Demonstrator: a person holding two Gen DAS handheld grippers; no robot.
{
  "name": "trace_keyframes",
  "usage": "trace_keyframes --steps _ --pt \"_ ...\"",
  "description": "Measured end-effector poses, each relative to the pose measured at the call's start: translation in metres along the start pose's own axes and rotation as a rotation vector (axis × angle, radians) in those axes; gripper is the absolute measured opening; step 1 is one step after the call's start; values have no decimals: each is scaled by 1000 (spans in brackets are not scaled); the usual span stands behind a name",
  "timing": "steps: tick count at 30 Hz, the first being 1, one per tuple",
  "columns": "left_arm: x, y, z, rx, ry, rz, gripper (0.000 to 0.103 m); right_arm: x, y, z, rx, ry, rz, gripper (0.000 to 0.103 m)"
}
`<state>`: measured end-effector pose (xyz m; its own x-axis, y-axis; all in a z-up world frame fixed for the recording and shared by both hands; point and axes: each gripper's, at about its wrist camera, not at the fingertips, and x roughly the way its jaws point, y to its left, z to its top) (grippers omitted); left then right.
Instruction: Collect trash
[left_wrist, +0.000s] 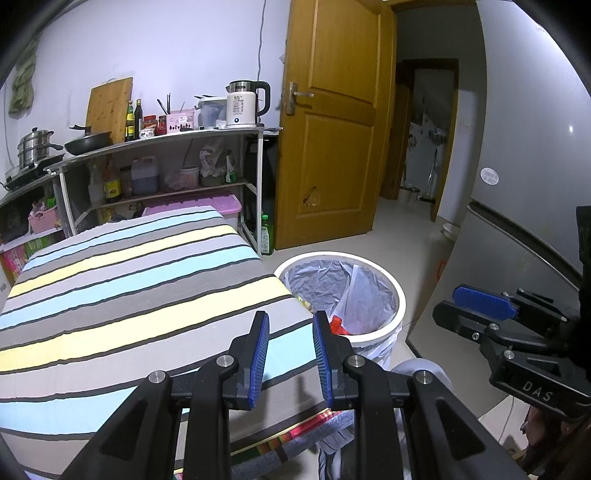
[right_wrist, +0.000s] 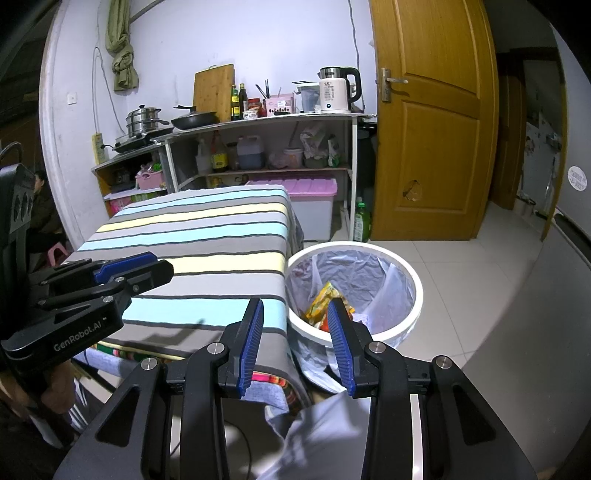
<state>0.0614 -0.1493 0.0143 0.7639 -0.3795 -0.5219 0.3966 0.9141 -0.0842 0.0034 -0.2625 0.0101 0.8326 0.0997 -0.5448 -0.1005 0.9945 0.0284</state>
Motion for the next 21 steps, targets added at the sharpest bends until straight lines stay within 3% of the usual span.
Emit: trace_keyframes --steps 21 --pt "1 6 -6 17 12 5 24 1 0 0 1 1 1 37"
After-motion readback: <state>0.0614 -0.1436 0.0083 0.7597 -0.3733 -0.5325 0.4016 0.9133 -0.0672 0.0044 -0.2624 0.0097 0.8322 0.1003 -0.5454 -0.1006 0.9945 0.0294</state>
